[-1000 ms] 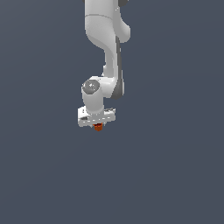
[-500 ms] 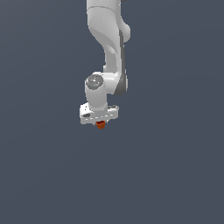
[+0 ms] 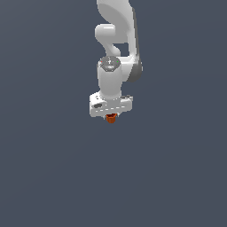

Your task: Pick up the object and move it to a goal position.

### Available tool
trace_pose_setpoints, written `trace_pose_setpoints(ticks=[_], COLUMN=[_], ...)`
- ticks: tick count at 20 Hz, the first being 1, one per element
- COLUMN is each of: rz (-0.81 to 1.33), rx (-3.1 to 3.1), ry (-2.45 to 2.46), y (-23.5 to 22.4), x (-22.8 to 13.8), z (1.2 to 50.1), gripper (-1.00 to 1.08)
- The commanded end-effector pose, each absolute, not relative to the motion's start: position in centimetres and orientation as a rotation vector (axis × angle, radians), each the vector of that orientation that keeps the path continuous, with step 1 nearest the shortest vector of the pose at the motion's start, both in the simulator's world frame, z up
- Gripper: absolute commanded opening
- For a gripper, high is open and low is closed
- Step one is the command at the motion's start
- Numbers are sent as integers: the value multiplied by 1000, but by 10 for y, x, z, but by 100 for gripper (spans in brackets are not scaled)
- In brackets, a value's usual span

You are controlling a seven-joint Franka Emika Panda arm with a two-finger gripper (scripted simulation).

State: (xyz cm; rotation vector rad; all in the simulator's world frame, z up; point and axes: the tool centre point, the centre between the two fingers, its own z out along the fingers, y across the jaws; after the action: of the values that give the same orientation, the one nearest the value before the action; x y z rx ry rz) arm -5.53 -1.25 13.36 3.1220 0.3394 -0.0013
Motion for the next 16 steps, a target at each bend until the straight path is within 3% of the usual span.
trace_pose_setpoints(ticks=[1, 16], rz=[1, 0], rx=[3121, 3120], ry=[340, 340], y=[6, 117], x=[-56, -60], z=[159, 315], gripper=[-100, -100])
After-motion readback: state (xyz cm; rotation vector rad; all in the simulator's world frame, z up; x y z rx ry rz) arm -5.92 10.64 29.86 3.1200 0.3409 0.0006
